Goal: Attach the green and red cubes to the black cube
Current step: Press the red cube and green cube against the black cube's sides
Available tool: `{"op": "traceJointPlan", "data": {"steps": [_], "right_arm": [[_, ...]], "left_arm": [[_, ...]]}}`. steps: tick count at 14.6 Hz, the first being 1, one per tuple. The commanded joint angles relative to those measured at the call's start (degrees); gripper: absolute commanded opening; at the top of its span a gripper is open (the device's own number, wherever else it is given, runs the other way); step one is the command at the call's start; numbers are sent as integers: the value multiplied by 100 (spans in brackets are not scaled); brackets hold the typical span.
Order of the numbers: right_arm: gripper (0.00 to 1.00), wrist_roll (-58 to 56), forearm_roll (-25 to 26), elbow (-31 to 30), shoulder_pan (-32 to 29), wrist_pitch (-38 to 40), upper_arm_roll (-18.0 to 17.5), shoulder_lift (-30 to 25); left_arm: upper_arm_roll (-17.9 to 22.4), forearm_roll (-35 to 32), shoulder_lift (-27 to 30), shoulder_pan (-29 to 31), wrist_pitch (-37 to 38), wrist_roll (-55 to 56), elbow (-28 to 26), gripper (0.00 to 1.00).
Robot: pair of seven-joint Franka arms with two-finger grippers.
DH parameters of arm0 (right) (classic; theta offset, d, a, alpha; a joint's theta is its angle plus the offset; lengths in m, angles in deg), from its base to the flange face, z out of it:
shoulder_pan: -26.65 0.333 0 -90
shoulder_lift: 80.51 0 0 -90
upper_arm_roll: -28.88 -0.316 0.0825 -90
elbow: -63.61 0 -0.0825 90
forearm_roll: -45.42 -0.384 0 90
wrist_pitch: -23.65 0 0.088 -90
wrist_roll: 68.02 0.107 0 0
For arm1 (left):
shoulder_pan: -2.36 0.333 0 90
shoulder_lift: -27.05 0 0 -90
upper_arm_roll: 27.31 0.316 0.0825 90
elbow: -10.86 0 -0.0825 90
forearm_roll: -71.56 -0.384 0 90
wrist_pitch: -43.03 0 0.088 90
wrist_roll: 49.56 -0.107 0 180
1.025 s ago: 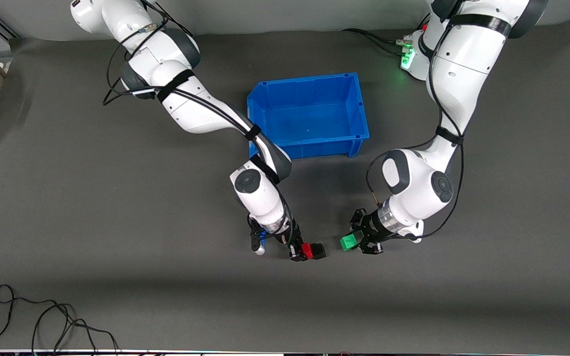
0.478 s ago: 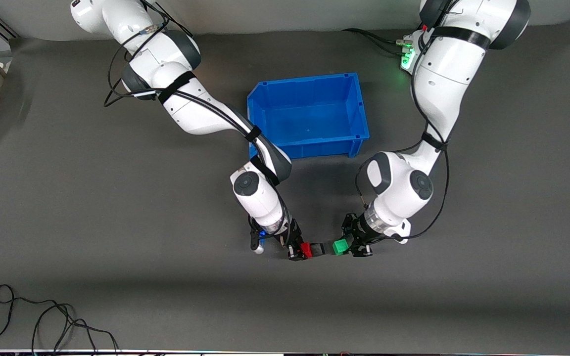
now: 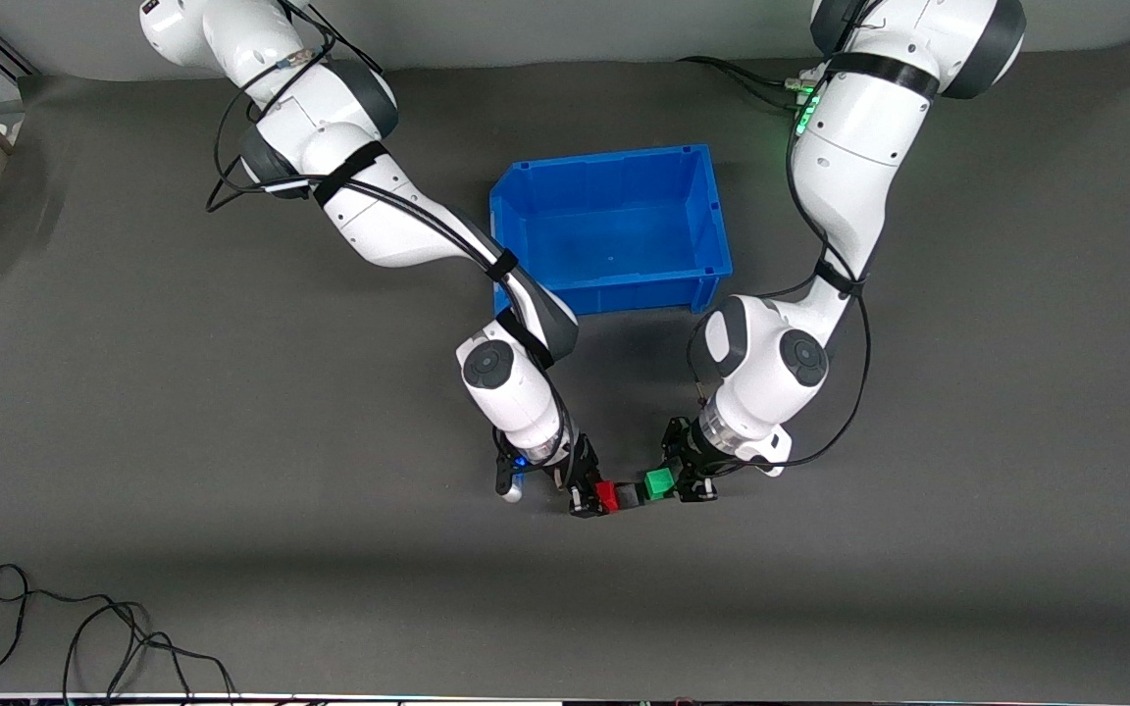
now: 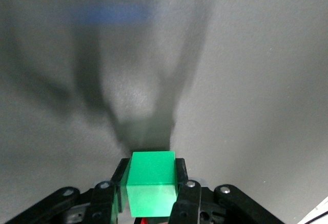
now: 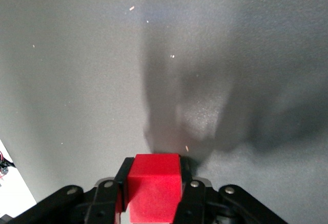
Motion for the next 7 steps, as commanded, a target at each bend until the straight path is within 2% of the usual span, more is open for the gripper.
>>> {"op": "traceJointPlan", "data": {"steps": [1, 2, 3, 5, 6, 7], "right_arm": [[34, 170, -75, 218, 107, 206, 23, 232], [77, 161, -75, 174, 124, 206, 84, 180], [100, 153, -75, 96, 142, 241, 93, 101], [100, 100, -92, -543, 124, 390, 119, -442], [100, 91, -92, -973, 107, 400, 120, -828], [100, 91, -92, -1239, 98, 400, 111, -1049]], "left_arm": [[149, -74, -123, -176, -17, 189, 230, 18], [149, -74, -123, -185, -17, 189, 239, 19], [149, -74, -132, -194, -17, 189, 265, 19], [149, -74, -141, -238, -17, 189, 265, 23], [149, -74, -141, -238, -17, 189, 274, 32], [149, -74, -141, -229, -17, 189, 274, 36]]}}
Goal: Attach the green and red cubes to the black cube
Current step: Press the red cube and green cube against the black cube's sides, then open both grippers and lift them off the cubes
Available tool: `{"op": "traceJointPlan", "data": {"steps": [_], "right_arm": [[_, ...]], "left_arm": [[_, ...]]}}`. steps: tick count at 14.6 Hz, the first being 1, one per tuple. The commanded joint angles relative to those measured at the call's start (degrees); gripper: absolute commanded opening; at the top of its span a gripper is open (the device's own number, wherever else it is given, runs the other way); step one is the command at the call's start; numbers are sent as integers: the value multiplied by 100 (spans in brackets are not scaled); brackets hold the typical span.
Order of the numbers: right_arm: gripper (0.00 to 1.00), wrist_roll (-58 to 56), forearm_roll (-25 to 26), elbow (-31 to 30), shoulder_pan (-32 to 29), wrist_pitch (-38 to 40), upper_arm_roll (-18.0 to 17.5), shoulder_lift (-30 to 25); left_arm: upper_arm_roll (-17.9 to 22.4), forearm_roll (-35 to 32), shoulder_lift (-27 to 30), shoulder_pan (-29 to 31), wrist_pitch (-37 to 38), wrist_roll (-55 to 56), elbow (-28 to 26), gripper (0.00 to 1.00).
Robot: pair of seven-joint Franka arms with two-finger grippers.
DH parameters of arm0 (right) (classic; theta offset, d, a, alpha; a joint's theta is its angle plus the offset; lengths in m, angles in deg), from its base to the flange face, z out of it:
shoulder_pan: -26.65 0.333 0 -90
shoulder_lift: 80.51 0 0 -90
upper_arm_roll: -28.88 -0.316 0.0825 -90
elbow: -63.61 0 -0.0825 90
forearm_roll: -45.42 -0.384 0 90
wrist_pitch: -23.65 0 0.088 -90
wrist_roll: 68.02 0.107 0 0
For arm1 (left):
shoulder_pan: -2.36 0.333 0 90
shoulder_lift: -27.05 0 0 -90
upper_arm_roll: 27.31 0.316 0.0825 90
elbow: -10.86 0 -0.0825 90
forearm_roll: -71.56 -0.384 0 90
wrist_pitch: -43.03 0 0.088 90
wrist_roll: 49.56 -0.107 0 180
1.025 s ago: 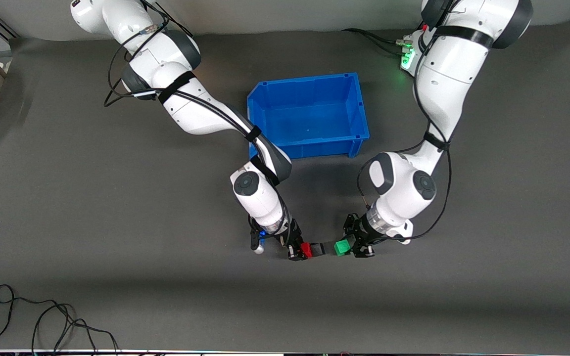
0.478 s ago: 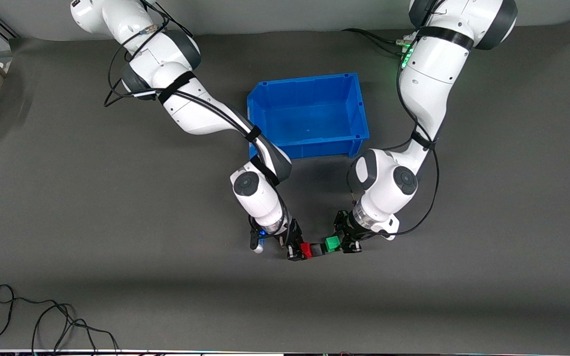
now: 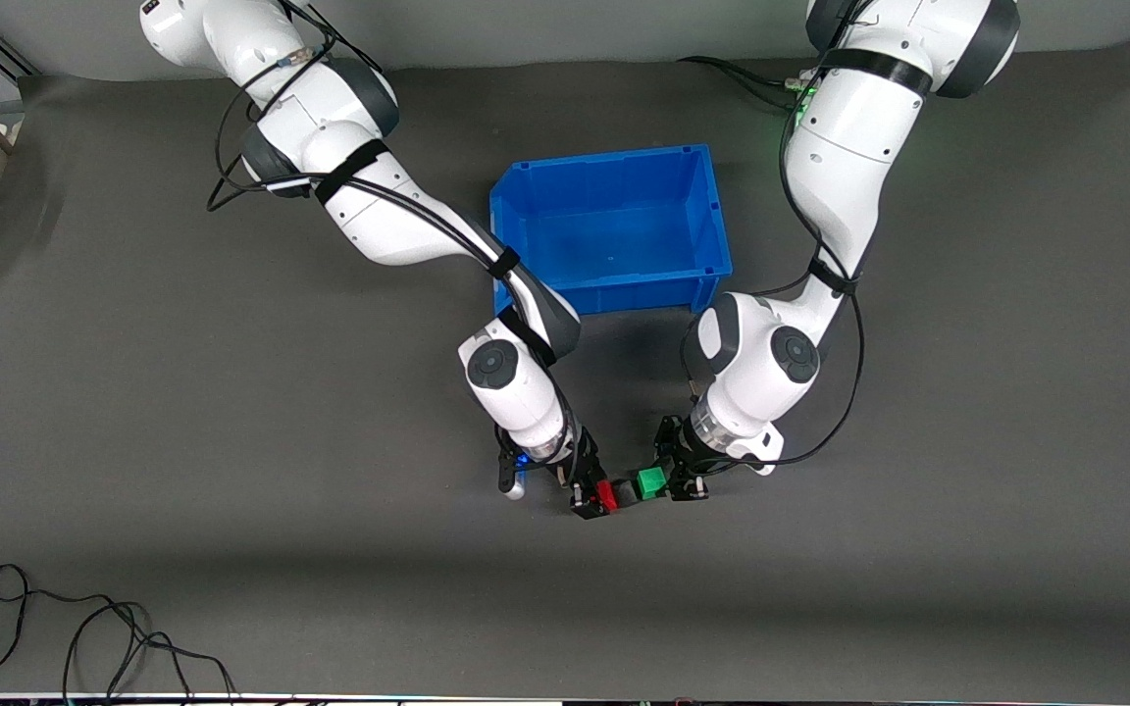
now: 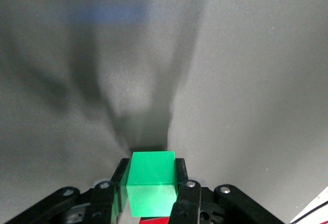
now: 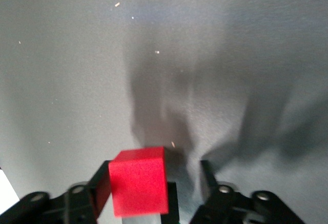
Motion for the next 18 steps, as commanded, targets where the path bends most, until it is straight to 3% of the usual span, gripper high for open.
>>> {"op": "traceJointPlan", "data": {"steps": [1, 3, 4, 6, 8, 11, 14, 16, 18], "right_arm": [[100, 82, -101, -1091, 33, 153, 101, -894], [100, 82, -92, -1109, 24, 153, 101, -921], [100, 82, -92, -1118, 24, 153, 109, -947], [100, 73, -84, -1162, -2, 258, 127, -1113], [100, -31, -31, -1546, -46, 600, 241, -1656], [100, -646, -31, -2678, -291, 777, 250, -2588], [100, -683, -31, -3847, -564, 812, 259, -3615], [100, -743, -13, -4578, -740, 926, 250, -4319], [100, -1679, -22, -4765, -1020, 1669, 215, -4734]], "left_arm": [[118, -106, -130, -121, -5, 177, 201, 62], [118, -281, -130, -103, 4, 177, 193, 84], [118, -291, -130, -95, 13, 177, 192, 85], [118, -300, -130, -86, 39, 159, 192, 100], [127, -309, -104, -68, 57, 159, 166, 100], [345, -370, -25, -33, 231, 124, 105, 100], [916, -361, 264, -15, 1319, -497, 105, 100], [1023, -370, 475, 273, 2066, -1304, 105, 100], [1032, -370, 817, 720, 2926, -2427, 61, 100]]}}
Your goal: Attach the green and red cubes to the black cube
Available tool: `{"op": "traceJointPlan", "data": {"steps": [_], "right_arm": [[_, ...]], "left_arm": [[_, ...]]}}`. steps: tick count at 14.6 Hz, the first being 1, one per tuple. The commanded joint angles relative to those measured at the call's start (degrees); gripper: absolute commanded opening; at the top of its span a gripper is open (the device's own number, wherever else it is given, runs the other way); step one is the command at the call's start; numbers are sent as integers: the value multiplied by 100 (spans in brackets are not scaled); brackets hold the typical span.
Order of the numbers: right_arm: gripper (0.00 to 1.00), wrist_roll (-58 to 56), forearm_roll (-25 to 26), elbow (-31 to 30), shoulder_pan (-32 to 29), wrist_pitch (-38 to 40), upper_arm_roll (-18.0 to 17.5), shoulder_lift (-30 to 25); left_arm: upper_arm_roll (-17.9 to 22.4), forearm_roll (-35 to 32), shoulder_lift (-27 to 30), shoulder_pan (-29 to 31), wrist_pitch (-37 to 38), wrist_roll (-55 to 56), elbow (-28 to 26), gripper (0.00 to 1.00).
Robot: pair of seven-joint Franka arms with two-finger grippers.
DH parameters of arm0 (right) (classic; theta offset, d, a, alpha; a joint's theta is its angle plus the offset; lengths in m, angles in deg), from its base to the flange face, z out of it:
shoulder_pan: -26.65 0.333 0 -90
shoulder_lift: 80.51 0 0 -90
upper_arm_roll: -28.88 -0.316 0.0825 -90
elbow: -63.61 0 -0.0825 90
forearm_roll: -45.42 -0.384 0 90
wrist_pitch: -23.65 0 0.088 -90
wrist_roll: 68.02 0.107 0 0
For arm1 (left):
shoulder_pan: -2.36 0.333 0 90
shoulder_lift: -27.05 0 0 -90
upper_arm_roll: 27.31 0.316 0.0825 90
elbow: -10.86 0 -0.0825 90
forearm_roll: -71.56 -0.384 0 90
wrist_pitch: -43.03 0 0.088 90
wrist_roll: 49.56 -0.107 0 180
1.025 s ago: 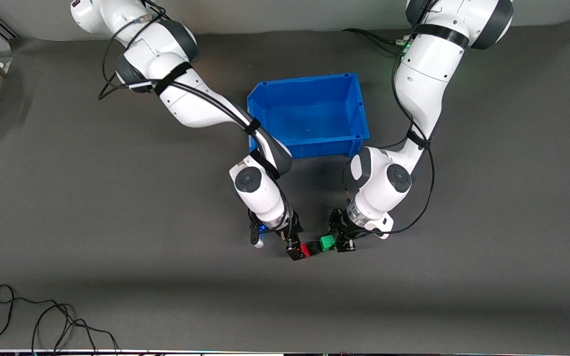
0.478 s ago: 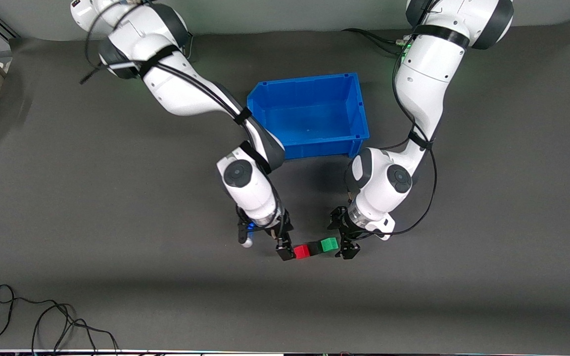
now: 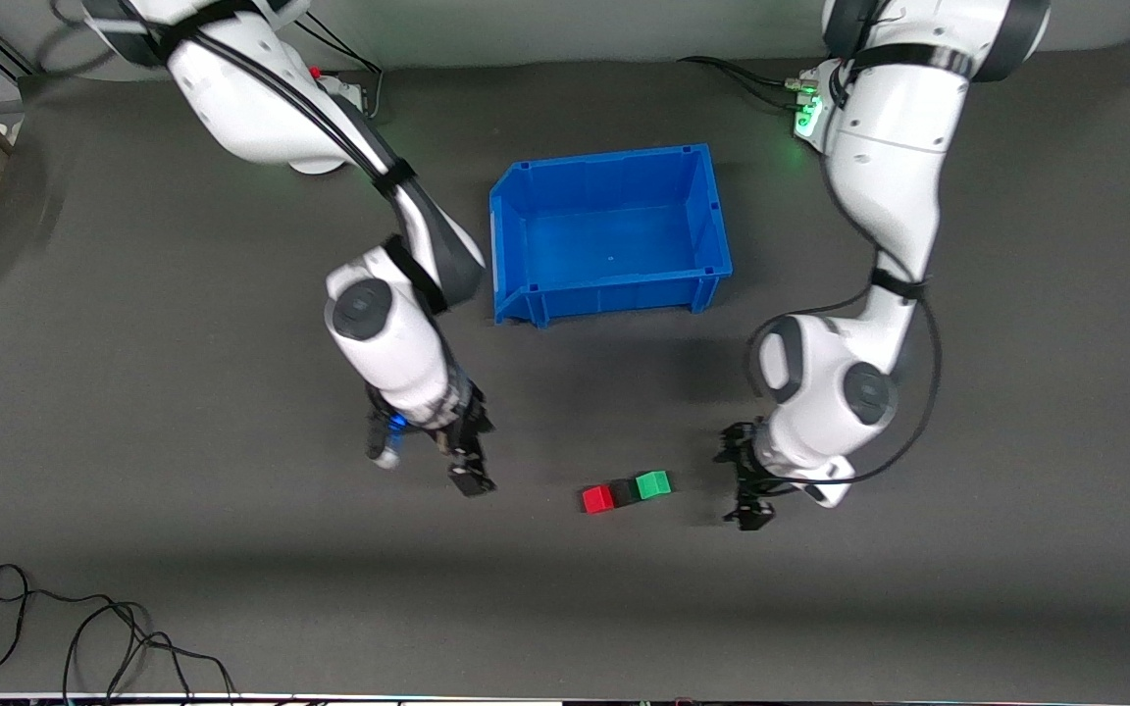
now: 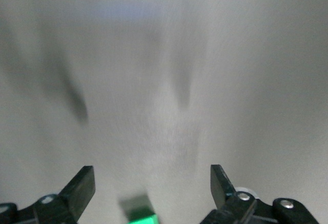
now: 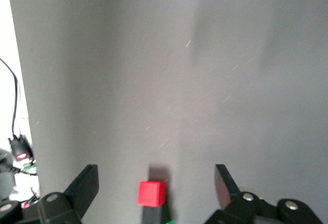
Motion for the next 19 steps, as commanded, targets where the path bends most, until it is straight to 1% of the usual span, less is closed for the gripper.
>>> {"op": "traceJointPlan", "data": {"steps": [1, 2, 3, 4, 6, 8, 10, 12, 13, 15, 17, 19], "right_arm": [[100, -1442, -37, -760, -334, 1073, -60, -953], [100, -2162, -37, -760, -449, 1513, -60, -1076], [100, -2831, -55, -786, -615, 1874, -60, -1278], [100, -3464, -98, -778, -782, 2261, -60, -1471], [100, -4293, -107, -751, -1169, 2921, -78, -1875], [100, -5144, -107, -760, -1415, 3248, -69, -2297], [100, -6172, -2, -725, -1583, 3564, -43, -2518], [100, -7043, -11, -445, -1872, 4213, -25, -2536], [100, -7526, -11, -348, -2004, 4373, -25, -2623], [100, -8431, -2, -347, -2145, 4401, -7, -2886], [100, -9197, 7, -321, -2260, 4409, 10, -3019], [100, -9385, 16, -207, -2304, 4427, 45, -3107]], "left_arm": [[-8, -68, 639, 639, 1292, -1510, -162, 100], [88, -225, 823, 841, 1794, -2046, -171, 100], [193, -557, 1017, 974, 2216, -2495, -171, 100], [247, -874, 1175, 1071, 2542, -2848, -171, 100], [274, -1376, 1474, 1308, 2957, -3603, -171, 100], [282, -1579, 1816, 1545, 3466, -4569, -171, 100], [282, -1755, 2159, 1774, 3993, -5571, -163, 100], [282, -1791, 2450, 1897, 4311, -6136, -136, 100], [282, -1861, 2582, 1889, 4469, -6269, -136, 100], [248, -2220, 2810, 1819, 4541, -6593, -154, 100], [230, -2423, 3004, 1740, 4541, -7662, -136, 100], [230, -2633, 3206, 1626, 4541, -8132, -171, 100]]}}
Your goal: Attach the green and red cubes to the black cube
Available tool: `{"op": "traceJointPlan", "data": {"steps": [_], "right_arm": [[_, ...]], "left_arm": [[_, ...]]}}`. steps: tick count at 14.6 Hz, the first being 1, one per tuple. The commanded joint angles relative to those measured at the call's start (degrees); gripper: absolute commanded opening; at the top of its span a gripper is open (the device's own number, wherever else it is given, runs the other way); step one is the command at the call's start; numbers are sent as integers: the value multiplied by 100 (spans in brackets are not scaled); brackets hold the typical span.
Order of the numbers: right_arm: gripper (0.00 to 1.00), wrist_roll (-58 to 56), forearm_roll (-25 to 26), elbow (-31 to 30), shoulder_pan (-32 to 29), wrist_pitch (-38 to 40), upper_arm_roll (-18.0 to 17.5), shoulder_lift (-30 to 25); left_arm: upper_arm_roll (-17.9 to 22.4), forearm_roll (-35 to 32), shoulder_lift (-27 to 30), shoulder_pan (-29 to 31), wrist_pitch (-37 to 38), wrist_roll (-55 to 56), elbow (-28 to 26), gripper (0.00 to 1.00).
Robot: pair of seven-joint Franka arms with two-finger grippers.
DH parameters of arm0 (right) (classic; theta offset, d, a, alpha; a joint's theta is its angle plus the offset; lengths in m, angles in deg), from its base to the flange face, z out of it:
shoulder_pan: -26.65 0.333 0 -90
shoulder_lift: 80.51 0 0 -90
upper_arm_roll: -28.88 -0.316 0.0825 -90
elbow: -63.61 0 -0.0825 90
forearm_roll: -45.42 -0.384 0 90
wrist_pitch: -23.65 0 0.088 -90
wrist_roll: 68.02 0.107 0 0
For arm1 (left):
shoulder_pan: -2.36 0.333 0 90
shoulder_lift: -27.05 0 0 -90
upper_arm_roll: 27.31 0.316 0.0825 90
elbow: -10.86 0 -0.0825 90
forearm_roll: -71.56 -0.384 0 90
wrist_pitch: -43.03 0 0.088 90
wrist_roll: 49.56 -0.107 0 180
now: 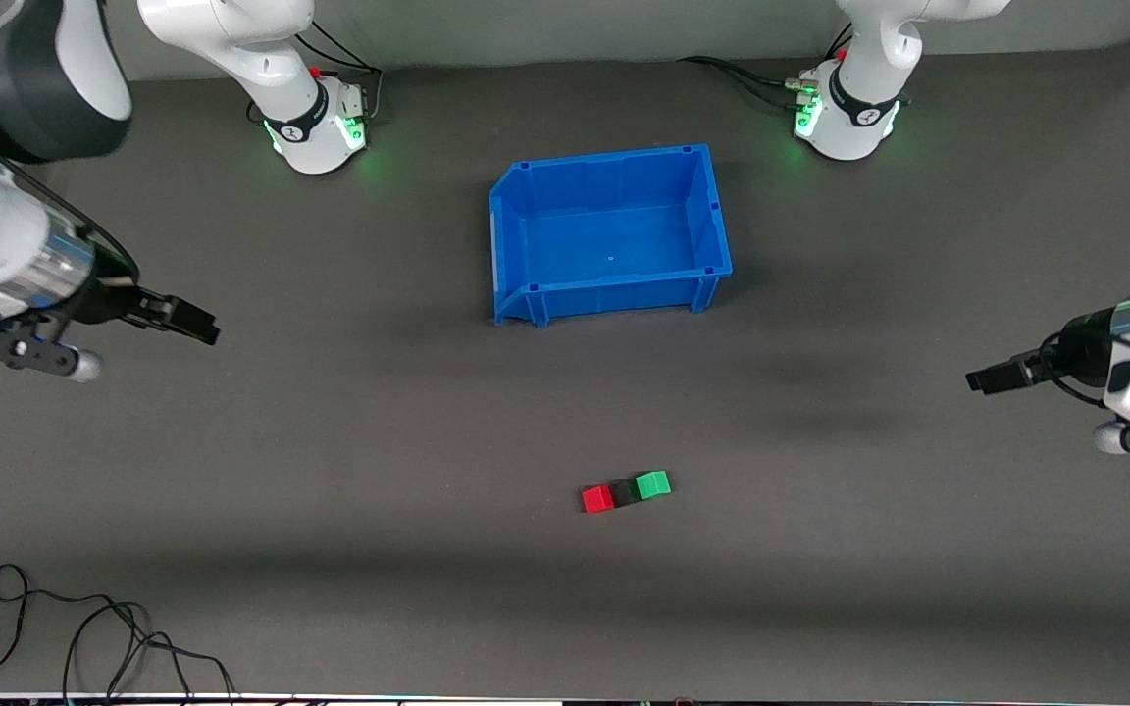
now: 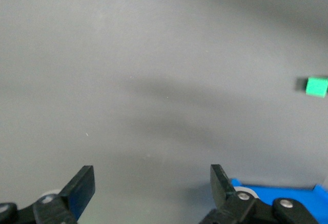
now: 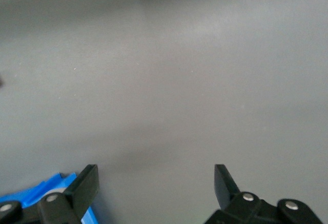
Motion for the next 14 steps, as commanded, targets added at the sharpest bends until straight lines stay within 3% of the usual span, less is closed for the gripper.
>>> {"op": "traceJointPlan", "data": {"steps": [1, 4, 12, 14], "right_arm": [[100, -375, 110, 200, -35, 159, 59, -181], [100, -821, 672, 385, 0, 415, 60, -225], [100, -867, 216, 429, -8, 503, 69, -199], [100, -859, 216, 429, -8, 538, 69, -182]], "left_arm": [[16, -440, 463, -260, 46, -589, -205, 100], [-1, -521, 824, -287, 11, -921, -337, 100], [-194, -811, 1554, -314, -270, -968, -908, 100], [-649, -811, 1607, 149, -200, -968, -899, 100]]}}
